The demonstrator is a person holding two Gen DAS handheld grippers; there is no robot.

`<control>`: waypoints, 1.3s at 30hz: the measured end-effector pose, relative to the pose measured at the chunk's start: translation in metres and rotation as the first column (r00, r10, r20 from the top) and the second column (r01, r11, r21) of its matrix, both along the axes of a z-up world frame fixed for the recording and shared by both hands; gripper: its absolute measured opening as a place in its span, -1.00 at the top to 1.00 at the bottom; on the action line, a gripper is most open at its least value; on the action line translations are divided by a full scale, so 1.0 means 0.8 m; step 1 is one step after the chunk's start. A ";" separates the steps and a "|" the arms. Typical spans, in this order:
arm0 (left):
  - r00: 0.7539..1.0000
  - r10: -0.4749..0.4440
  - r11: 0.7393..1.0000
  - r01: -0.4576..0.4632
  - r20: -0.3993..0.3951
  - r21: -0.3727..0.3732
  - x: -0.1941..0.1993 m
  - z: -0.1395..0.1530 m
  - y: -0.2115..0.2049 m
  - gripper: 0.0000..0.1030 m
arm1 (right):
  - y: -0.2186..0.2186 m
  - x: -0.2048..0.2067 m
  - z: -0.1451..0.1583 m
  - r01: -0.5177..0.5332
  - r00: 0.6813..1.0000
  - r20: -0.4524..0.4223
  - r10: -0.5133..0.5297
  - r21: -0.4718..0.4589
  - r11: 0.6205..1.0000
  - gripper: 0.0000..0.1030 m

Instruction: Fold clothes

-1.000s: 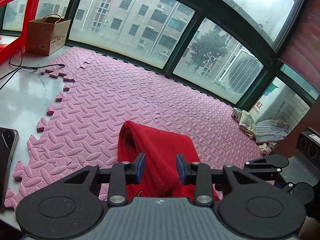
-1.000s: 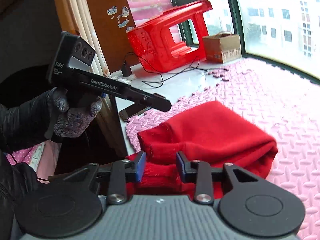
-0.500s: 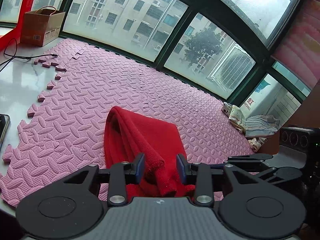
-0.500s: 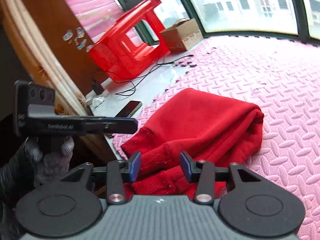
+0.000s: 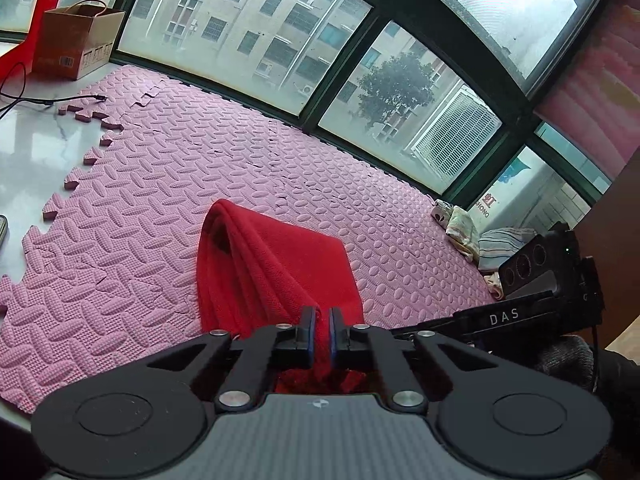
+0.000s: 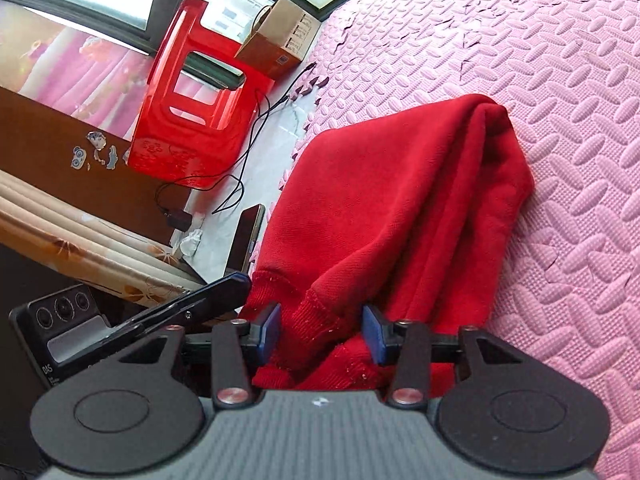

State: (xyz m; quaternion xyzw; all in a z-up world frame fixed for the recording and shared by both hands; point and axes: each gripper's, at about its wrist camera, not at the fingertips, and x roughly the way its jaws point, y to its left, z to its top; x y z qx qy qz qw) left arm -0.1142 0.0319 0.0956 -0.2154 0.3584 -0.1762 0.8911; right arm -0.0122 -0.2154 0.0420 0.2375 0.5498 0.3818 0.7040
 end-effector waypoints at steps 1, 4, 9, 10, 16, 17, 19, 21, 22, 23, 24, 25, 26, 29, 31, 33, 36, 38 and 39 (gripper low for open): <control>1.000 0.004 1.000 -0.004 -0.001 0.002 0.000 0.000 0.000 0.85 | 0.000 0.001 -0.003 0.008 1.000 -0.006 -0.008 0.000 1.000 0.17; 1.000 0.021 1.000 -0.021 -0.002 0.009 -0.001 0.001 0.003 0.81 | 0.000 0.000 -0.005 0.018 1.000 -0.008 -0.018 -0.001 1.000 0.36; 1.000 0.028 1.000 -0.027 -0.006 0.012 0.001 0.002 0.001 0.32 | -0.002 -0.003 0.002 0.030 0.999 0.016 -0.030 0.000 1.000 0.58; 1.000 0.025 1.000 -0.025 -0.008 0.005 0.002 0.002 0.001 0.37 | -0.003 -0.003 0.005 0.032 0.999 0.018 -0.032 0.010 0.999 0.60; 1.000 0.009 0.999 -0.009 -0.010 -0.034 0.003 0.005 0.000 0.85 | -0.021 -0.010 0.022 0.045 0.999 0.018 -0.047 0.060 0.997 0.63; 1.000 0.010 0.999 -0.010 -0.003 -0.040 0.000 0.008 0.001 0.86 | -0.026 -0.012 0.024 0.048 0.999 0.016 -0.049 0.066 0.997 0.64; 1.000 0.006 0.999 -0.007 -0.002 -0.049 -0.007 0.013 0.002 0.88 | -0.034 -0.016 0.028 0.053 0.998 0.012 -0.054 0.078 0.996 0.64; 1.000 -0.004 0.999 0.004 -0.017 -0.046 -0.014 0.009 0.001 0.89 | -0.042 -0.021 0.023 0.055 0.998 0.002 -0.056 0.078 0.995 0.64; 0.999 -0.011 0.999 0.010 -0.033 -0.040 -0.017 0.003 -0.001 0.92 | -0.044 -0.024 0.016 0.055 0.998 0.001 -0.056 0.066 0.996 0.64; 0.999 -0.018 0.999 0.016 -0.048 -0.035 -0.020 -0.003 -0.003 0.96 | -0.044 -0.028 0.006 0.055 0.998 -0.006 -0.054 0.053 0.997 0.64; 0.998 -0.022 0.999 0.020 -0.060 -0.027 -0.022 -0.009 -0.004 0.96 | -0.045 -0.031 -0.004 0.054 0.998 -0.013 -0.053 0.040 0.998 0.64; 0.997 -0.022 1.000 0.021 -0.078 -0.015 -0.024 -0.017 -0.006 0.96 | -0.045 -0.034 -0.013 0.053 0.998 -0.020 -0.052 0.029 0.998 0.65; 0.995 -0.022 1.000 0.021 -0.094 -0.012 -0.026 -0.023 -0.006 0.96 | -0.045 -0.036 -0.018 0.052 0.998 -0.024 -0.051 0.030 0.998 0.65; 0.992 -0.031 0.999 0.030 -0.121 -0.009 -0.029 -0.033 -0.004 0.96 | -0.044 -0.042 -0.026 0.042 0.999 -0.003 -0.042 0.023 0.999 0.65; 0.995 -0.038 0.999 0.041 -0.091 0.031 -0.030 -0.020 -0.005 0.95 | -0.039 -0.044 -0.017 0.017 0.999 0.045 -0.017 -0.002 1.000 0.65; 0.999 -0.038 0.996 0.040 -0.036 0.074 -0.030 0.002 -0.009 0.94 | -0.032 -0.047 -0.008 -0.005 0.996 0.093 0.008 -0.032 0.999 0.65; 0.996 -0.064 0.996 0.060 0.060 0.073 -0.021 0.031 -0.022 0.91 | -0.026 -0.050 -0.003 -0.022 0.992 0.121 0.029 -0.057 0.998 0.65; 0.989 -0.110 0.992 0.104 0.094 0.067 -0.009 0.037 -0.040 0.91 | -0.023 -0.053 -0.002 -0.026 0.991 0.131 0.035 -0.071 0.997 0.65; 0.987 -0.129 0.990 0.123 0.091 0.070 -0.002 0.032 -0.048 0.91 | -0.024 -0.054 -0.001 -0.026 0.990 0.133 0.036 -0.072 0.997 0.65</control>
